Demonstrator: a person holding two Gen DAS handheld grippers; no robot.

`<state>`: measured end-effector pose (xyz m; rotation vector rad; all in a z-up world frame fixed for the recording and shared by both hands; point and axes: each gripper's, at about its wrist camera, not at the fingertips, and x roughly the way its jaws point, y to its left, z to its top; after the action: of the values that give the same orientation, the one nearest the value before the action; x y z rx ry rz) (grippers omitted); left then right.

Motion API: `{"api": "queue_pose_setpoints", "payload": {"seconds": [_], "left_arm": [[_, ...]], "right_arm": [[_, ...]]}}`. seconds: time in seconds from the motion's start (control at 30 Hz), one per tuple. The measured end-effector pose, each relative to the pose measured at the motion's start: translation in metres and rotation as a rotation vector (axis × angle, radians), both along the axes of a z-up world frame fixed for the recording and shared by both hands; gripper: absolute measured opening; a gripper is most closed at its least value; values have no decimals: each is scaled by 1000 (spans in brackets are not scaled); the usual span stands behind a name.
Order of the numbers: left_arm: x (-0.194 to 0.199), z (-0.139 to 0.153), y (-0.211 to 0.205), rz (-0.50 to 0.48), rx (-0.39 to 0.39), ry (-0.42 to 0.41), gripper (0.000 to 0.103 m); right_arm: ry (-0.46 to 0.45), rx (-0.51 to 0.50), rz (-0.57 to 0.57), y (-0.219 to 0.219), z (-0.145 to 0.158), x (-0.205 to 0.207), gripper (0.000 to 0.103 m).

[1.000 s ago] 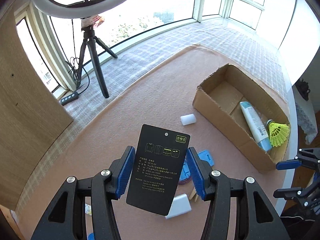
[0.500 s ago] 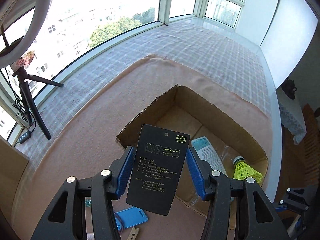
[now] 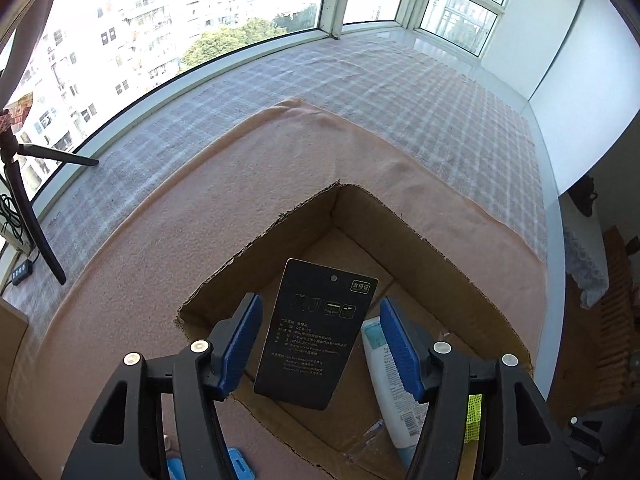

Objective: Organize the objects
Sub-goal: 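Carry the black card with the left tool into the box and open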

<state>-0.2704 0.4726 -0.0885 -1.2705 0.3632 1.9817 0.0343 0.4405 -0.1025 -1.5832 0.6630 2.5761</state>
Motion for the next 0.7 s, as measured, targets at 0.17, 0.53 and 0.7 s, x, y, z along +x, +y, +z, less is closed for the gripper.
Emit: {"api": "queue_pose_setpoints", "payload": {"seconds": [0.17,0.53,0.7], "left_arm": [[-1,3,-5,21,12,3,88],[15,12,-39,70,37,7,88],[27,19,-76,123,43,18,88]], "right_arm": [[4,-3,-16,5,-2,1,59],[10,0,12,-9,1,-5,60],[12,-2,47,-22,2,-13,60]]}}
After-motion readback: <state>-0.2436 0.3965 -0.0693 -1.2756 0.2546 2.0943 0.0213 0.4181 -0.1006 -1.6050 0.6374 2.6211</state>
